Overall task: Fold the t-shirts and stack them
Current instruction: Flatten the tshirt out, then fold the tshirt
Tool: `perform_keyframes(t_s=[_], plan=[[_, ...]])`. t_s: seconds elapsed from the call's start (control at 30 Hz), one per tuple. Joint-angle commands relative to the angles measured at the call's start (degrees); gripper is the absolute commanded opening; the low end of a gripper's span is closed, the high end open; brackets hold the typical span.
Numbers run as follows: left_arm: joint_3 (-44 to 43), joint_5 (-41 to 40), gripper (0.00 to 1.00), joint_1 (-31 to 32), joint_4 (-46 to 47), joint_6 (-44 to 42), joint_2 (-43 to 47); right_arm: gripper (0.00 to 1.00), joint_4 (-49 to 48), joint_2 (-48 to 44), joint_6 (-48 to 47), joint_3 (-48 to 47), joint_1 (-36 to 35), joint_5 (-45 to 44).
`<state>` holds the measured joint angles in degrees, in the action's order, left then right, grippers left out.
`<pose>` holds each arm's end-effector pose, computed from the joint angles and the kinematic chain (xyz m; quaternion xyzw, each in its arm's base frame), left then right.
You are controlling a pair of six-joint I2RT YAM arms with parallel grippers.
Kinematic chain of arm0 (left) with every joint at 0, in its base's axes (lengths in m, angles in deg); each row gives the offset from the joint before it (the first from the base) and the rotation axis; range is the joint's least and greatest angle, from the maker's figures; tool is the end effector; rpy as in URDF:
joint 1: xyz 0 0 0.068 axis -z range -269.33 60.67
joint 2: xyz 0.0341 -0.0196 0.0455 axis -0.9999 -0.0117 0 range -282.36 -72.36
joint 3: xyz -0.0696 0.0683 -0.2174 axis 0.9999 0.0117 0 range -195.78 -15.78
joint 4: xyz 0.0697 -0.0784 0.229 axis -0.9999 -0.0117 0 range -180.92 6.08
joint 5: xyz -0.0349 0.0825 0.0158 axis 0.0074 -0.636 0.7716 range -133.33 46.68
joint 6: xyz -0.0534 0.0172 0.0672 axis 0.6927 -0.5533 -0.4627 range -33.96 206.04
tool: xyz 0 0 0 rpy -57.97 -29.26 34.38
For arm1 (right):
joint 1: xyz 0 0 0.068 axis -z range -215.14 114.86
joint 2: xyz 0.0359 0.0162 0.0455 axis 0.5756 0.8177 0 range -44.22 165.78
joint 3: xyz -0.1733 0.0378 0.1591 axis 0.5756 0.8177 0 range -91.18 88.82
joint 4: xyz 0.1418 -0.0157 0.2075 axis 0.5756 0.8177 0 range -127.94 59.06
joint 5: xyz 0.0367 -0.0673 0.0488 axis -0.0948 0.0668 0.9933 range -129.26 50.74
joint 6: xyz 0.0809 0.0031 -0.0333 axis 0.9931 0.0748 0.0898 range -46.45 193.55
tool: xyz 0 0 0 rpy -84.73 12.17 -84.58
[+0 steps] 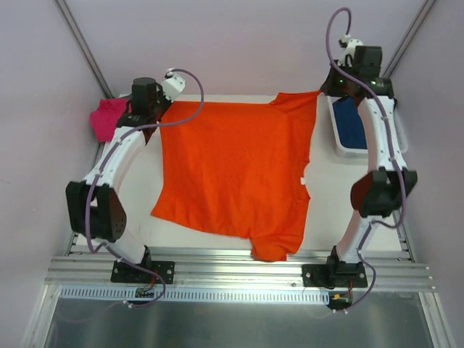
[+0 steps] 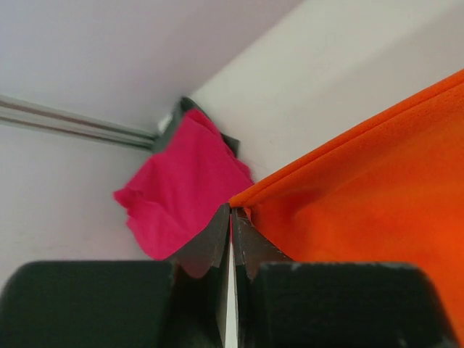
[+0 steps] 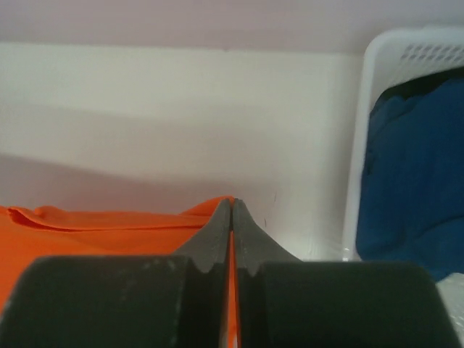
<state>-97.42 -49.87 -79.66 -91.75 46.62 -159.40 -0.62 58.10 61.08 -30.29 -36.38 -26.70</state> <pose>0.3905 -0.0576 0.3444 0.2928 0.7266 0.2023 0.5877 0.4158 0.0258 0.4090 -0.1594 0.8036 0.0340 0.5724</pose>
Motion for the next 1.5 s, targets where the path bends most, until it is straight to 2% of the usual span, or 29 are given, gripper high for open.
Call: perform_keyframes(t_s=[0.0, 0.17, 0.33, 0.63, 0.9, 1.17, 1.47], plan=[[-2.81, 2.94, 0.00, -1.41, 3.00, 3.03, -6.89, 0.01, 0.12, 9.18, 1.92, -6.73, 0.01, 1.42], [-9.14, 3.64, 0.00, -1.41, 3.70, 4.88, -19.73, 0.01, 1.26, 24.12, -0.62, -15.53, -3.50, -0.95], [-13.97, 2.60, 0.00, -1.50, 5.99, 5.23, -28.16, 0.01, -3.04, 28.98, -2.12, -14.40, -4.65, -3.41], [-18.72, 0.75, 0.00, -1.50, 7.57, 7.60, -36.43, 0.01, -4.71, 35.84, -1.77, -16.42, -5.53, -5.17], [-15.48, -0.75, 0.00, -3.43, 7.66, 8.57, -34.69, 0.00, -3.13, 30.49, -1.77, -10.36, -5.36, -4.30], [-7.93, -0.75, 0.00, -5.71, 7.57, 9.01, -28.10, 0.00, -0.76, 25.30, 0.25, -7.11, -6.41, -2.37], [-4.14, 0.04, 0.00, -6.24, 7.57, 9.80, -22.65, 0.00, 0.56, 21.26, 1.83, -3.94, -8.61, -0.96]])
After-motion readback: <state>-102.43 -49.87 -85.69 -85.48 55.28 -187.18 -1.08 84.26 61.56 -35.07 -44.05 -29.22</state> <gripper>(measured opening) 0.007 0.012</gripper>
